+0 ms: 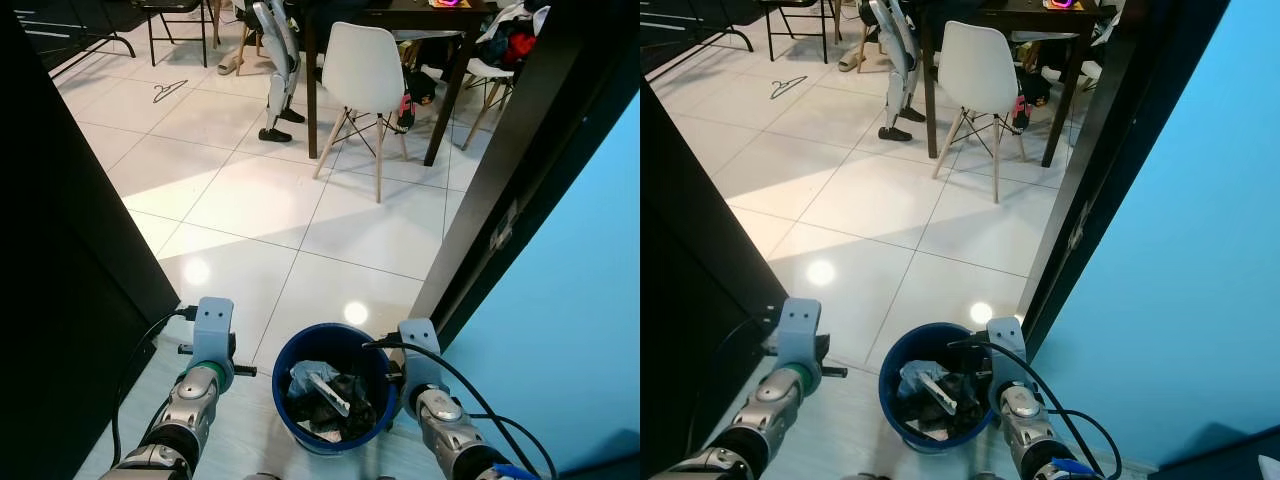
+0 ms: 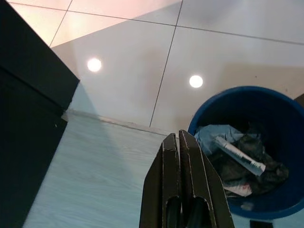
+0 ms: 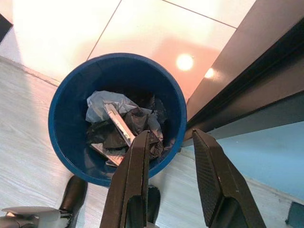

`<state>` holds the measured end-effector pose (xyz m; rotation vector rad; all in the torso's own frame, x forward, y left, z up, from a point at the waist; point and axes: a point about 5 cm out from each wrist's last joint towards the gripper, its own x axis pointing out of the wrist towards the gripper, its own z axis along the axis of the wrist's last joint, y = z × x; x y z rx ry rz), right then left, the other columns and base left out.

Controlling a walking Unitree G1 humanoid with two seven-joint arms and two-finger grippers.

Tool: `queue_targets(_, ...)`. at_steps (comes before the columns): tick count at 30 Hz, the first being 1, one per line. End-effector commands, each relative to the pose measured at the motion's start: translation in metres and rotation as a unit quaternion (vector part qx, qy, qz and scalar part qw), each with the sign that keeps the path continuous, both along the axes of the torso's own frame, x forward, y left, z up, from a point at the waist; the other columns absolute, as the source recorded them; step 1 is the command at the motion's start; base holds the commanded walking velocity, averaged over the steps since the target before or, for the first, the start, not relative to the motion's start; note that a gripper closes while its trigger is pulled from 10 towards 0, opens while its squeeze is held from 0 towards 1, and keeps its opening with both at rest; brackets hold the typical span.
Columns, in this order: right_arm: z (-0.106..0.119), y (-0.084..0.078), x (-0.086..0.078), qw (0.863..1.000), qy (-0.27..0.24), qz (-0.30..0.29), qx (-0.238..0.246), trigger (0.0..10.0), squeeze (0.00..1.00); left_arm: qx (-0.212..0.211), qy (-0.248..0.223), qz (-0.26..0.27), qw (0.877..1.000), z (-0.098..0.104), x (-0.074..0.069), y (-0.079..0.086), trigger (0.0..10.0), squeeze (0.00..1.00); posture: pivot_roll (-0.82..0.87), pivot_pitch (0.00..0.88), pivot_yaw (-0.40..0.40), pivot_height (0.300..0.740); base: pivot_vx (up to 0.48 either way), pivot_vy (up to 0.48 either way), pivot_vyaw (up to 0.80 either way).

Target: Clean up the room

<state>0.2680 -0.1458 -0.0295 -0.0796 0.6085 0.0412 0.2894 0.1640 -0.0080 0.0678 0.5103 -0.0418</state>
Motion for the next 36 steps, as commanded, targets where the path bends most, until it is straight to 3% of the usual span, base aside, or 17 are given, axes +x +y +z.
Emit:
queue_targets(1,-0.001,0.002,0.0,1.0,0.008,0.006,0.001,10.0,0.0,0.01,0.016,-0.015,1.0,-0.004,-0.002,-0.006,10.0,0.0,0.11,0.0,0.093,0.74,0.0,0.0,0.0)
queue_targets(14,-0.003,0.002,-0.003,1.0,0.007,0.001,0.001,10.0,0.0,0.0,0.019,-0.021,1.0,-0.005,-0.003,-0.01,10.0,0.0,0.1,0.0,0.095,0.74,0.0,0.0,0.0)
queue_targets(30,-0.011,0.006,-0.011,0.998,0.053,0.024,0.0,10.0,0.0,0.001,0.028,-0.025,0.999,-0.005,-0.002,-0.01,10.0,0.0,0.1,0.0,0.099,0.74,0.0,0.0,0.0)
queue_targets(36,-0.013,0.007,-0.013,0.998,0.057,0.026,-0.001,10.0,0.0,0.003,0.03,-0.029,0.999,-0.007,-0.004,-0.011,10.0,0.0,0.1,0.0,0.099,0.74,0.0,0.0,-0.8)
